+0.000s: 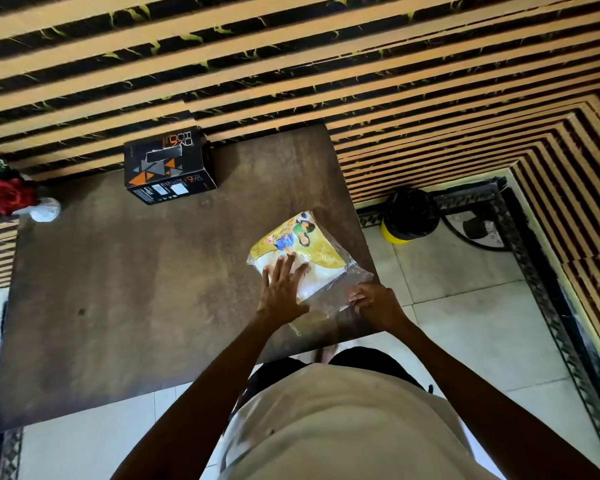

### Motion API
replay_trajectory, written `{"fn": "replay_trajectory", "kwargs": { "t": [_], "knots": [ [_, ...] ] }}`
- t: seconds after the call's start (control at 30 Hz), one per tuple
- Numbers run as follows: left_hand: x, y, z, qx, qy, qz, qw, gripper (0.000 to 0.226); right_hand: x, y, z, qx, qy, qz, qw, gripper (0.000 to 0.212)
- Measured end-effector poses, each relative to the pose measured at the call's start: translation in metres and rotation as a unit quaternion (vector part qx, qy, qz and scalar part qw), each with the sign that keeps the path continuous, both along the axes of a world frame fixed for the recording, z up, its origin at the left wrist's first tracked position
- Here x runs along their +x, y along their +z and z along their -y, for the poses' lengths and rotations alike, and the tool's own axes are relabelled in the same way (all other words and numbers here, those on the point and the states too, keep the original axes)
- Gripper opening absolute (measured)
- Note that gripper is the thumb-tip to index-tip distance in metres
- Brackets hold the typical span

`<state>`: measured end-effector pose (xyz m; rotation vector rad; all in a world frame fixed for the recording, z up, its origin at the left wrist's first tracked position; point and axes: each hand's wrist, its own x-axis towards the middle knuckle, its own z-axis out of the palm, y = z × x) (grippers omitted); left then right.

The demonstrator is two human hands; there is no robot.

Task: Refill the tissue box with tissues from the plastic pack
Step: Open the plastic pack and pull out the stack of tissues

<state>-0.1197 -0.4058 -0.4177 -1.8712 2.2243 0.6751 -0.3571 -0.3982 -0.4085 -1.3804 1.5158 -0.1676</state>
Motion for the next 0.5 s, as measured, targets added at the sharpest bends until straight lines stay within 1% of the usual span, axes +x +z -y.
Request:
{"fn": "replay_trajectory", "kwargs": {
  "t": [0.1,0.13,0.2,0.27,0.33,0.4,0.5],
  "knots": [
    [0.003,0.002,0.010,-0.005,-0.004,0.000,1.000,0.093,0.001,0.000,0.004,0.023,-0.057,0.026,0.998,0.028],
    [0.002,0.004,0.011,-0.014,0.000,-0.001,1.000,0.088,0.002,0.000,0.005,0.028,-0.068,0.037,0.997,0.027],
    [-0.003,0.010,0.011,-0.058,0.001,-0.014,0.998,0.070,0.004,0.000,0.008,0.036,-0.078,0.049,0.995,0.024],
    [-0.010,0.017,0.005,-0.087,-0.016,-0.046,0.995,0.059,0.006,0.005,0.010,0.045,-0.091,0.054,0.993,0.020],
    [-0.017,0.019,-0.005,-0.062,-0.052,-0.067,0.994,0.058,0.008,0.007,0.010,0.058,-0.108,0.068,0.990,0.018],
    [-0.021,0.018,-0.016,-0.034,-0.070,-0.063,0.995,0.059,0.010,0.008,0.010,0.065,-0.110,0.075,0.989,0.020],
    [-0.022,0.017,-0.025,-0.031,-0.051,-0.065,0.996,0.044,0.010,0.006,0.009,0.060,-0.100,0.074,0.990,0.027]
  ]
}}
